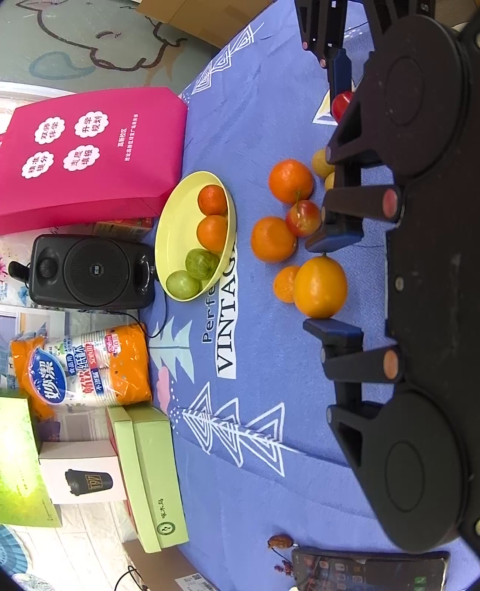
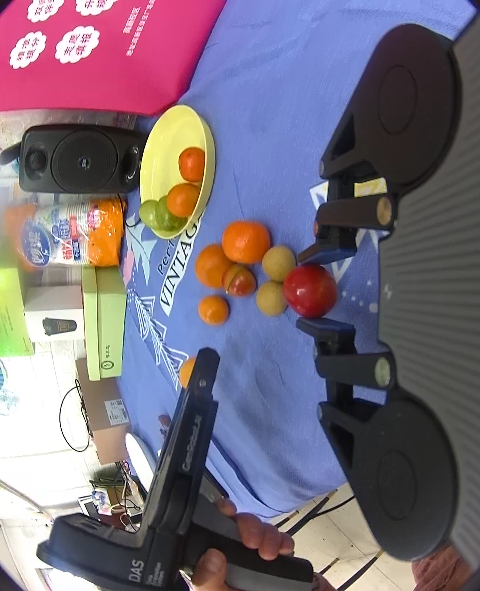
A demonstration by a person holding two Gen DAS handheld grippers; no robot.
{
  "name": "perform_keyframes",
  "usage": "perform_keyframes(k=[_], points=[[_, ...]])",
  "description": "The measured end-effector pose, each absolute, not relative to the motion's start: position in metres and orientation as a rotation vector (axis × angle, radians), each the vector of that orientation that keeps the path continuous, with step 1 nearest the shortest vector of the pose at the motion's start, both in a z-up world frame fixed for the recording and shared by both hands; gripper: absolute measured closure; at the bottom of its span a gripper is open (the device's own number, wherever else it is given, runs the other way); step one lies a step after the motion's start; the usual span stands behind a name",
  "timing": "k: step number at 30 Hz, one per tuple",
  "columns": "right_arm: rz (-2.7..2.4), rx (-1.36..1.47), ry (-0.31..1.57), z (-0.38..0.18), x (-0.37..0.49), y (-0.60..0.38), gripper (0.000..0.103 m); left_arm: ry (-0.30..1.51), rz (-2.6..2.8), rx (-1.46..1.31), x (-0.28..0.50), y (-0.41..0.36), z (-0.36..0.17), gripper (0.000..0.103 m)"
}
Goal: Organize fruits
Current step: 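Carry the tangerine and tomato to the yellow plate and release them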
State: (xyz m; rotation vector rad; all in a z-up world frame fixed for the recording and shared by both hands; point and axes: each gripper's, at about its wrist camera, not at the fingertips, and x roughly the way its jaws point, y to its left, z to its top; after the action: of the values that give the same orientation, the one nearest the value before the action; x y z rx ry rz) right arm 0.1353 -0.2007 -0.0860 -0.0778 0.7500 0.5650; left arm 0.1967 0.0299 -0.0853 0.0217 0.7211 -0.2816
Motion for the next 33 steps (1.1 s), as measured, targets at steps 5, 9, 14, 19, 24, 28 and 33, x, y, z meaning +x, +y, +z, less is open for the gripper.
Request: perform_keyframes(k=[5, 9, 14, 19, 24, 28, 33], points=[[0.541, -0.067, 0.751, -0.086, 0.135, -0.212, 0.073, 0.714, -0.293, 0.026, 0.199, 0.028, -0.082, 0.065], [0.515, -0.048, 0.743, -0.083, 0.14, -0.223, 0.073, 0.709, -0.309, 0.035, 0.212, 0.02, -0.079, 0.065], [0.479, -0.033, 0.699, -0.071, 0.163, -0.237, 0.073, 0.7, -0.349, 0.039, 0.247, 0.001, -0.074, 0.065], [0.45, -0.047, 0.643, -0.056, 0.197, -0.245, 0.073, 0.672, -0.362, 0.078, 0.29, -0.022, -0.065, 0.065], [0.418, -0.06, 0.611, -0.049, 0.243, -0.249, 0.073, 0.666, -0.347, 0.075, 0.34, -0.04, -0.062, 0.065], [0.405, -0.071, 0.621, -0.055, 0.284, -0.246, 0.073, 0.692, -0.364, 0.052, 0.383, -0.056, -0.067, 0.065], [0.374, -0.068, 0.658, -0.073, 0.323, -0.246, 0.073, 0.733, -0.363, 0.066, 0.427, -0.077, -0.084, 0.065]])
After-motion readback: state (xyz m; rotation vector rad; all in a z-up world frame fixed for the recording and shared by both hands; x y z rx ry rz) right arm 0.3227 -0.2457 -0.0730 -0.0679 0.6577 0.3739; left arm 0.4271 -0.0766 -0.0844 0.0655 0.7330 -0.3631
